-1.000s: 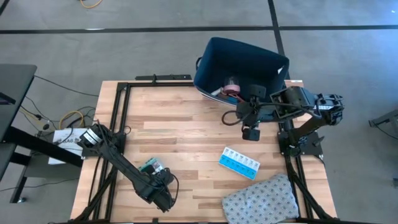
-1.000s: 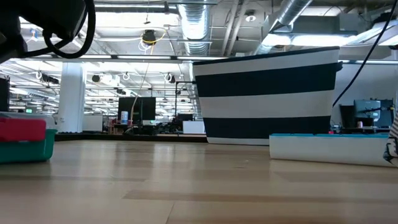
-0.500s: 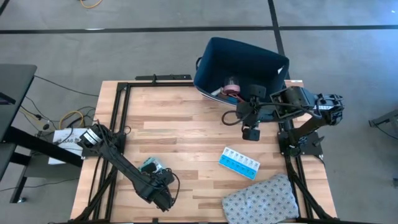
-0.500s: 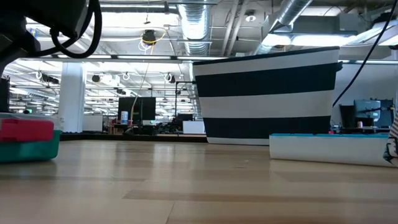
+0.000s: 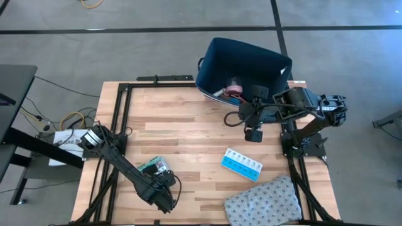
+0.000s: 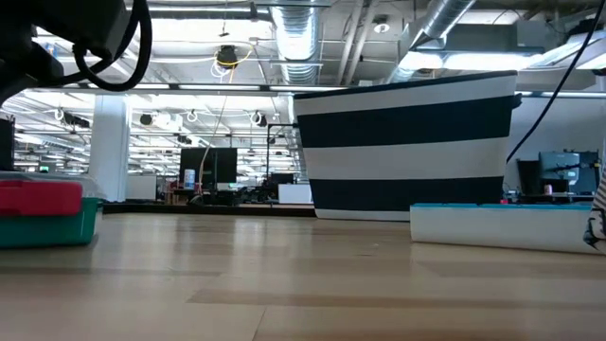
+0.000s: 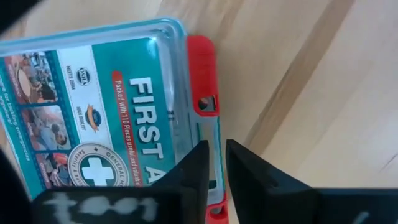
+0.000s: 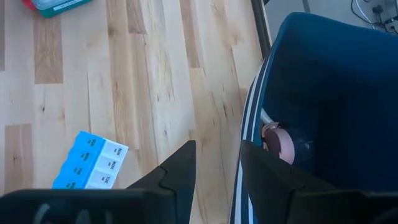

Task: Pick & place medical supplies in basket/bin
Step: Put the first aid kit box into the blue bin

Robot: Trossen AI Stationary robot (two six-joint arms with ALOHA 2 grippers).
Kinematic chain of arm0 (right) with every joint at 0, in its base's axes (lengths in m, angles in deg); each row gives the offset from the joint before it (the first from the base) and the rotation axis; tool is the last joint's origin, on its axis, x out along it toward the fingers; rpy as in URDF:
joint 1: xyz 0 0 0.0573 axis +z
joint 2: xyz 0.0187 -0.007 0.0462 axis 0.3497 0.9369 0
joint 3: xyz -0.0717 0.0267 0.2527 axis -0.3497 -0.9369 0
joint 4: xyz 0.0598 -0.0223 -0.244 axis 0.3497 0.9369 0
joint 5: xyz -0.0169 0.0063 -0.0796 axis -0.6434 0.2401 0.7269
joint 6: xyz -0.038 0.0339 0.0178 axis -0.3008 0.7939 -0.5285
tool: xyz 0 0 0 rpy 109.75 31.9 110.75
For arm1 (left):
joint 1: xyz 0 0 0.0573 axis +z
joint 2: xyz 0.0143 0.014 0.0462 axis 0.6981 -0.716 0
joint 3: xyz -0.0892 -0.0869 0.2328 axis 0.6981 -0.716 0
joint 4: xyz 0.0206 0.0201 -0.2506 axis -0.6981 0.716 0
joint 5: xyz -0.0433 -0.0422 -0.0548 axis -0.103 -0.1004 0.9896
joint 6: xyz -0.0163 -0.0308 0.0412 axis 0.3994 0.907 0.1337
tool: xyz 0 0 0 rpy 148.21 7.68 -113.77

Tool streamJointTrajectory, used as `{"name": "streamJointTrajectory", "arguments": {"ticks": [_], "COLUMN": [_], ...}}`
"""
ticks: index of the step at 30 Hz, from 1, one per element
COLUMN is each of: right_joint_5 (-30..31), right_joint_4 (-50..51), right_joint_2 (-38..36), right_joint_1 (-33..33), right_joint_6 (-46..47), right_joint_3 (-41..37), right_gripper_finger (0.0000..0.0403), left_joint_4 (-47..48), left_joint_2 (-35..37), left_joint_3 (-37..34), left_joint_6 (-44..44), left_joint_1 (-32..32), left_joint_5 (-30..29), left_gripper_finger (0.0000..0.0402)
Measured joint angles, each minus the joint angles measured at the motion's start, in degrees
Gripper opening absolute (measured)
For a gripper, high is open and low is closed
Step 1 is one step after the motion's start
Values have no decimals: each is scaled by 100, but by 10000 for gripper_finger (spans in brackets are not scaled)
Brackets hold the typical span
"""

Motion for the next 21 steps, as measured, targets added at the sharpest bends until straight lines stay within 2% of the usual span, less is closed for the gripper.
{"name": "streamJointTrajectory", "arguments": {"ticks": [5, 9, 15, 21], "right_joint_5": [-2, -3, -15, -15], "right_joint_4": [2, 0, 0, 0], "right_joint_2": [0, 0, 0, 0], "right_joint_1": [0, 0, 0, 0], "right_joint_6": [0, 2, 2, 2], "right_joint_3": [0, 0, 0, 0], "right_gripper_finger": [120, 120, 120, 120], "left_joint_4": [2, 2, 42, -33], "left_joint_2": [0, 1, 1, 6], "left_joint_3": [2, 2, 2, -231], "left_joint_6": [-158, -56, -37, 450], "left_joint_1": [0, 0, 0, -4], "left_joint_5": [-33, -284, -417, -339], "left_gripper_finger": [76, 90, 89, 87]}}
